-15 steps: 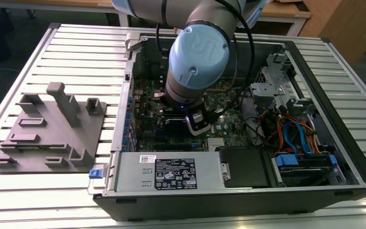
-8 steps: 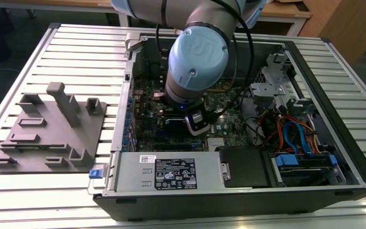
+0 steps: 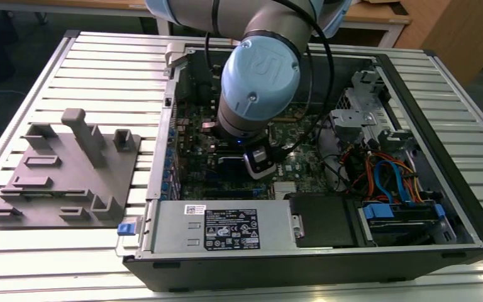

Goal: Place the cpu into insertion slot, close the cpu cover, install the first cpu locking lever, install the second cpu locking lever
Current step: 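Install the second cpu locking lever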

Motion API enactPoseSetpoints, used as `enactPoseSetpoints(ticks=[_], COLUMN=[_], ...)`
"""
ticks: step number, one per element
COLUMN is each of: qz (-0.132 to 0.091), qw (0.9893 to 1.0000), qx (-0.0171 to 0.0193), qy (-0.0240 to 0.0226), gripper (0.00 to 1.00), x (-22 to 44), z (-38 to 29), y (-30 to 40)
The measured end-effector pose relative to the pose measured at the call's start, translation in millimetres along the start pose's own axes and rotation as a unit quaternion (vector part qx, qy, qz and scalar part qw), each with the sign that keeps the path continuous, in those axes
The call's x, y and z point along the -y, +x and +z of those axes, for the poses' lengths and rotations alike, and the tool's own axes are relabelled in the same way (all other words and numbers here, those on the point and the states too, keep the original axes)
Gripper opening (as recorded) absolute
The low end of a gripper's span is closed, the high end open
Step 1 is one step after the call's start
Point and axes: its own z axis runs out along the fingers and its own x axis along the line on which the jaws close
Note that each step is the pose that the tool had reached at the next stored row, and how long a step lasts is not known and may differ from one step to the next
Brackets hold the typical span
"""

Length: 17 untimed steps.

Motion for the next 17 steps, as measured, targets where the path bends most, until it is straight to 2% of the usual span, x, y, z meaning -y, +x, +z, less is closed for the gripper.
enactPoseSetpoints(ticks=[17], qz=[0.0], qw=[1.0], qx=[0.0001], qy=[0.0003], gripper=[0.1], x=[1.3], z=[-0.1], y=[0.4])
